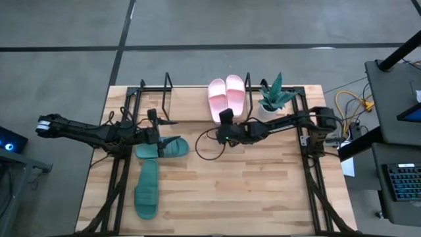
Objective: Pick and place slides into the shelf
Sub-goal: Put the pink slipper on the shelf
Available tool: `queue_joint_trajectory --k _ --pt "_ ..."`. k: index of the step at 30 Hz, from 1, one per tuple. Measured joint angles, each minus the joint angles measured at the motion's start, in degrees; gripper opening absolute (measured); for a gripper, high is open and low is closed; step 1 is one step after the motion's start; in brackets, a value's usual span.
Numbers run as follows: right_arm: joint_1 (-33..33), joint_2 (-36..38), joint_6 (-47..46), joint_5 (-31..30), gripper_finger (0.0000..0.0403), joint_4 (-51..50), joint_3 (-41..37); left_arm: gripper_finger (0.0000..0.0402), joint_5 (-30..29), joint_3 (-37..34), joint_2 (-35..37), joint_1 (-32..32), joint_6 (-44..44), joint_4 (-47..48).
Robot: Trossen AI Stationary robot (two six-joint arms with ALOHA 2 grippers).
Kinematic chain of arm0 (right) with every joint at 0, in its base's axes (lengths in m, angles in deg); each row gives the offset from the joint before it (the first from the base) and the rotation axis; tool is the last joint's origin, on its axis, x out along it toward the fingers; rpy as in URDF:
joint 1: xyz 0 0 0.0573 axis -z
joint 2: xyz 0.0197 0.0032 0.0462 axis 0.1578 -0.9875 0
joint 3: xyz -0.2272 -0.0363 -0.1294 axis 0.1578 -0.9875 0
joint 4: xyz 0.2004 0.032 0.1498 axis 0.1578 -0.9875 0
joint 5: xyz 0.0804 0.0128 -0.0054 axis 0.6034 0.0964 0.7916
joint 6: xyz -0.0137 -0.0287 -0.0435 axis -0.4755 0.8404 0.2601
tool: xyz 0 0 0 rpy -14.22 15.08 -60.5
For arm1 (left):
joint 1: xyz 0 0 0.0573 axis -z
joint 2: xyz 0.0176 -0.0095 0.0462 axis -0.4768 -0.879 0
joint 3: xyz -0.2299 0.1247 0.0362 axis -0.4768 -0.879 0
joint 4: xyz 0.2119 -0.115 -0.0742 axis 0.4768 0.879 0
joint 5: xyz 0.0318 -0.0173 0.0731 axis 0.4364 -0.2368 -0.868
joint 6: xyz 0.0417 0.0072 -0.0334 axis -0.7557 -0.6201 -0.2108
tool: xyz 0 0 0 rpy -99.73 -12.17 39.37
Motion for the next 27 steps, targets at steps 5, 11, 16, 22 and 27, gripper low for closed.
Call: queue_joint_trajectory --k 5,11,16,22,27 --pt "0.76 -0.28 -2.50 -0.50 0.0185 0.12 0.89 0.0240 -0.20 0.02 -0.16 0.00 0.00 -0.27" --pt "0.87 -0.42 -1.06 -0.49 0.0163 -0.11 0.87 0.0240 -0.44 0.02 -0.22 0.00 0.00 -0.15" --pt "0.84 -1.42 -1.02 -0.52 0.0140 -0.16 0.77 0.0240 -0.44 -0.01 -0.45 0.00 0.00 -0.10" --pt "0.84 -1.46 -3.51 -1.56 0.0095 0.10 0.77 0.0240 -0.44 -0.01 -0.93 0.00 0.00 -0.23" --pt "0.84 -1.55 -5.23 -1.38 0.0056 1.15 0.93 0.0240 -0.44 -0.01 -0.95 0.00 0.00 -0.20"
